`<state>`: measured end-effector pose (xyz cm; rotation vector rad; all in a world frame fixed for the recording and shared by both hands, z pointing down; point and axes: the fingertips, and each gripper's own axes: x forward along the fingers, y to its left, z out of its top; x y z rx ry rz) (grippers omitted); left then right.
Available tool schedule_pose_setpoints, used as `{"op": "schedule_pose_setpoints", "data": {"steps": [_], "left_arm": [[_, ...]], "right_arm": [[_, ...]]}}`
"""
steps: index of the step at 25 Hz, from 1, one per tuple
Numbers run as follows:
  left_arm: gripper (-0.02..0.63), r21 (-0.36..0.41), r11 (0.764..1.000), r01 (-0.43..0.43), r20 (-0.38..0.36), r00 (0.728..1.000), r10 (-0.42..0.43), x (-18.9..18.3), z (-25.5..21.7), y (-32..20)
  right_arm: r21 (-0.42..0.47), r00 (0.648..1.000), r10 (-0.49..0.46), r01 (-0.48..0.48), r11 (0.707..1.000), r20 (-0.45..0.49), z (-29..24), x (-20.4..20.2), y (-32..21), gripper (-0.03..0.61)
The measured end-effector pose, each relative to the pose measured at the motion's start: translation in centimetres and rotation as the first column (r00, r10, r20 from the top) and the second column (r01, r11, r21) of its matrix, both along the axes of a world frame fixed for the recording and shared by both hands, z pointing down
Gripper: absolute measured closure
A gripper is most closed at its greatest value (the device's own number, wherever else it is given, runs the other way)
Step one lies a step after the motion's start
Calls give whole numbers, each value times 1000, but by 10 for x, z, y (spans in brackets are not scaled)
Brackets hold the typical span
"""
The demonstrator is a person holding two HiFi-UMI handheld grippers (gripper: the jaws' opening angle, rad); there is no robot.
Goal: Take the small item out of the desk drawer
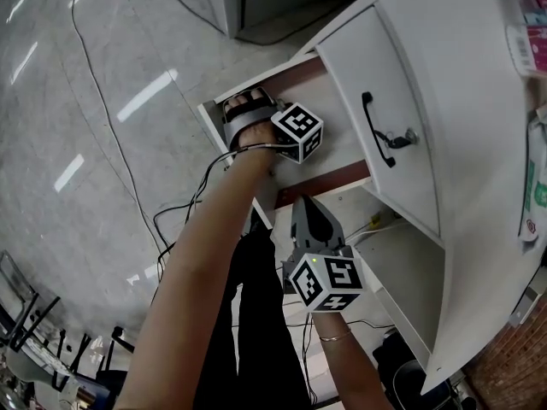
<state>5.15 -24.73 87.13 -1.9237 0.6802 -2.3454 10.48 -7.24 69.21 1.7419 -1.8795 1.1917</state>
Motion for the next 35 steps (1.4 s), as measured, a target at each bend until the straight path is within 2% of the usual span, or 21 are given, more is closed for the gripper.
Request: {"op": "schedule_pose_setpoints", "data": {"steps": [4,6,9,11,21,30,35], "left_arm": [[396,-18,1000,8,0,1000,-8,3,11,-1],[402,-62,996,57,-42,997,-59,3,17,1],[434,-131,979,155,-117,978,-171,1,20,3],[434,-140,975,170,-144,971,-190,3,18,3],[443,-50,991,125,-340,931,-135,26,-31,5],[442,-43,993,114,-471,874,-121,28,-76,32],[442,-38,988,147,-548,824,-143,27,-108,48]], "right_arm": [[-4,1000,-9,9,1000,0,4,-2,1,572],[-11,1000,-9,9,1000,2,6,-3,3,572],[-15,1000,-14,14,1000,0,7,-4,4,572],[-18,1000,-12,12,1000,-1,8,-4,5,572],[-23,1000,-19,19,1000,8,-5,-12,5,572],[-10,1000,-16,15,1000,-6,-26,-8,3,572],[-2,1000,-10,10,1000,-12,-40,-5,6,572]]}}
